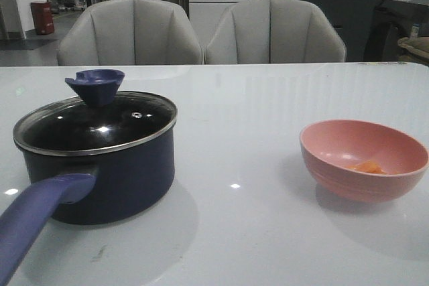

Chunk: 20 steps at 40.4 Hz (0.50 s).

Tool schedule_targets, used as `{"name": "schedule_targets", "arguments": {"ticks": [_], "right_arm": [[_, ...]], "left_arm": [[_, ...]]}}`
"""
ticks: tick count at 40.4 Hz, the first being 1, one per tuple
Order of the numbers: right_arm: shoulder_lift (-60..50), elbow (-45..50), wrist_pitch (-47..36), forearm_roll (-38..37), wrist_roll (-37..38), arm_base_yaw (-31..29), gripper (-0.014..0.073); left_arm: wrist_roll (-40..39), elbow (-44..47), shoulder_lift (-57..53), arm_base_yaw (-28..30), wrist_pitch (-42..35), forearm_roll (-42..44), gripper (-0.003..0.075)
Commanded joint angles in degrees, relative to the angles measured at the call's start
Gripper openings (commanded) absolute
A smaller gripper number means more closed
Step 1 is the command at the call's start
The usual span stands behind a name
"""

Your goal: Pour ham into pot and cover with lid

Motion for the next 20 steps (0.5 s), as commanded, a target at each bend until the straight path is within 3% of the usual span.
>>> {"name": "schedule_targets", "arguments": {"ticks": [1,7,20], "right_arm": [[-1.07,0.63,-5.12,-0.63,-0.12,-0.32,0.0149],[-1.07,0.63,-5.12,-0.63,-0.12,-0.32,0.0149],[-1.07,0.63,-5.07,-0.63,-0.12,-0.32,0.0149]], "left_arm": [[-0.3,-7.14,5.79,-0.07,6.11,-1.43,0.0114],[-0.3,-10.92,9.53,-2.73,13.82,-1.58,0.0114],[-0.3,-9.38,10.73,-4.81,12.46,-1.58,0.0115]]}}
